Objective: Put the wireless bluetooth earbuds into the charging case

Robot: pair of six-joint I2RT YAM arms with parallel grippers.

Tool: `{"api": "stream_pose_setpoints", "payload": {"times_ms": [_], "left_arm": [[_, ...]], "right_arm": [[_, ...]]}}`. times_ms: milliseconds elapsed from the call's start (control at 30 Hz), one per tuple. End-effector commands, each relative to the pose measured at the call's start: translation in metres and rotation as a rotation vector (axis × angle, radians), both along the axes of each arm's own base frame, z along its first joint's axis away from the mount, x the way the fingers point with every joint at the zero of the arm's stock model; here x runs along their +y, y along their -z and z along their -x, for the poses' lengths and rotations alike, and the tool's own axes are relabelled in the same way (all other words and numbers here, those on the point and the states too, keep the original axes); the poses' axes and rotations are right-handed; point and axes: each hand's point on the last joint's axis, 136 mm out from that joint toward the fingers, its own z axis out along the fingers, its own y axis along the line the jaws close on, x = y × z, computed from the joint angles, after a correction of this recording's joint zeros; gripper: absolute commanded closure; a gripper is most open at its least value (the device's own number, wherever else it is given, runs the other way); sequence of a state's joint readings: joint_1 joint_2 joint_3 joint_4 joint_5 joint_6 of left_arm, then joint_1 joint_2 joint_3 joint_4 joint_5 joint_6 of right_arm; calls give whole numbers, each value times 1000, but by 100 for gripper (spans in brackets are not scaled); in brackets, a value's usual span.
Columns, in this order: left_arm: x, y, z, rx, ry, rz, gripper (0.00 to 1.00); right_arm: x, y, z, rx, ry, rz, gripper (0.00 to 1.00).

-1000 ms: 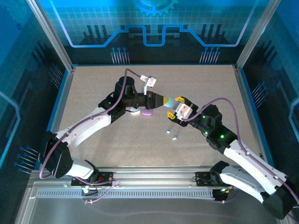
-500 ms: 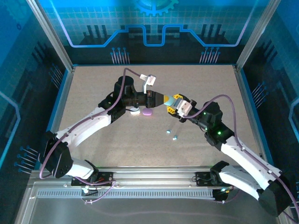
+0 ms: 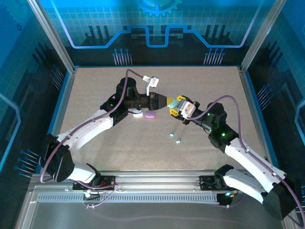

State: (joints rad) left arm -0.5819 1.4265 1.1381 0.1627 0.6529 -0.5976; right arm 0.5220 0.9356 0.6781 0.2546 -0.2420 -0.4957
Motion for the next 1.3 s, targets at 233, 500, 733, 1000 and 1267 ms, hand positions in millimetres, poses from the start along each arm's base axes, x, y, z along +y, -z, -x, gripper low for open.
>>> {"api": "stream_pose_setpoints", "payload": {"times_ms": [233, 500, 733, 1000, 1267], "left_arm": [[-2, -19, 8, -39, 39, 28, 76], [6, -18, 10, -191, 20, -25, 54], [21, -25, 34, -699, 43, -4, 42], [26, -18, 48, -827, 117, 34, 47], [22, -13, 53, -790, 182, 34, 53]], "right_arm": [[-1, -33, -4, -52, -12, -61, 59], [7, -19, 18, 186, -168, -55, 65], [20, -10, 47, 505, -392, -53, 66], [23, -21, 63, 645, -553, -47, 67], [25, -25, 64, 656, -585, -48, 67]]}}
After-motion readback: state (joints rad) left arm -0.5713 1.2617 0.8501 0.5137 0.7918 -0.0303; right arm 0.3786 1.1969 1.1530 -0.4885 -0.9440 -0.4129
